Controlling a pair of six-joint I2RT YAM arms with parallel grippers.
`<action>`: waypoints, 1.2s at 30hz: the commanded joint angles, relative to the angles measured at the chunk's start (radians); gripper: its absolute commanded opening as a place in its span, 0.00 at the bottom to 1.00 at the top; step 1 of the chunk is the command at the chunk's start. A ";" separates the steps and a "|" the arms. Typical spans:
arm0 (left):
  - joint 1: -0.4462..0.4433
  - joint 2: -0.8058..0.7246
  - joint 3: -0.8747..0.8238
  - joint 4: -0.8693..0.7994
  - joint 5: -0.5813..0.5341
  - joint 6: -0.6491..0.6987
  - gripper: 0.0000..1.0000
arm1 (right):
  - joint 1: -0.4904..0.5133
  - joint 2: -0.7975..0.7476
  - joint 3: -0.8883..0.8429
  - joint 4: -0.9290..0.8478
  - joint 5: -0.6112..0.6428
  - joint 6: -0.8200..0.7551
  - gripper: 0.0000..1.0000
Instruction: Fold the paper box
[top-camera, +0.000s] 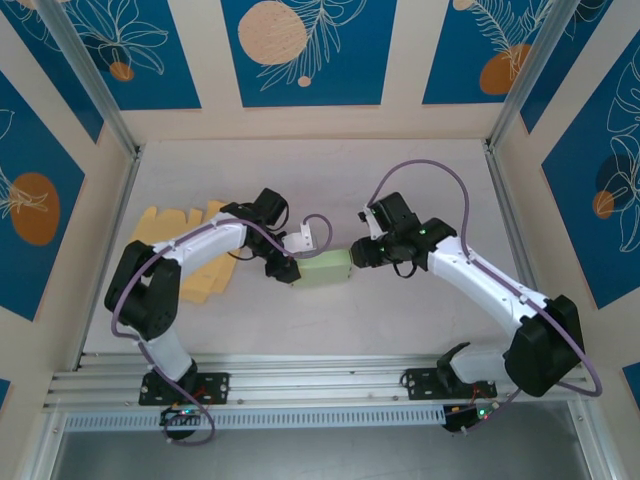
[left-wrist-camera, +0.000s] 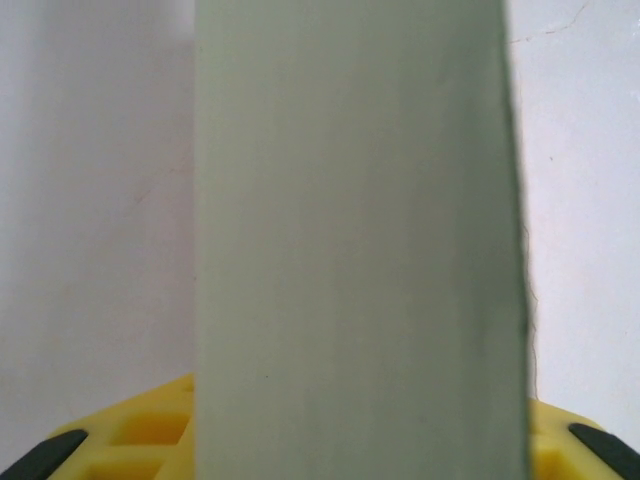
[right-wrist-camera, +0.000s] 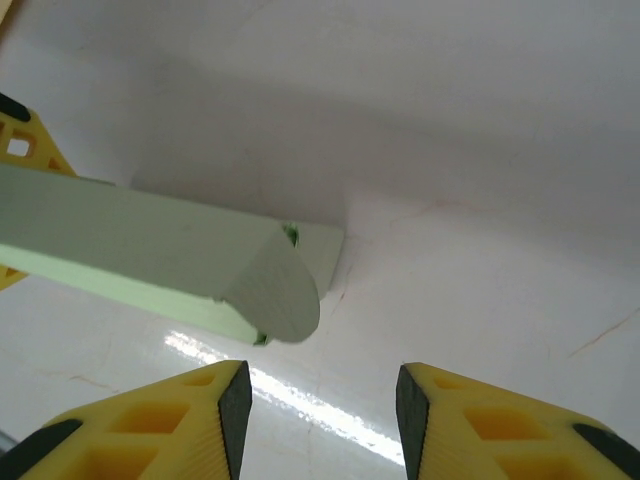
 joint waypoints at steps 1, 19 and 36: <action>0.011 0.021 0.020 -0.020 0.033 0.035 0.36 | 0.005 0.022 0.033 0.048 0.002 -0.062 0.45; 0.021 0.035 0.010 0.012 0.029 0.033 0.39 | -0.001 0.104 0.020 0.129 -0.045 -0.043 0.20; 0.018 0.039 0.008 0.036 -0.009 0.014 0.33 | 0.003 0.121 0.116 0.086 -0.145 0.103 0.00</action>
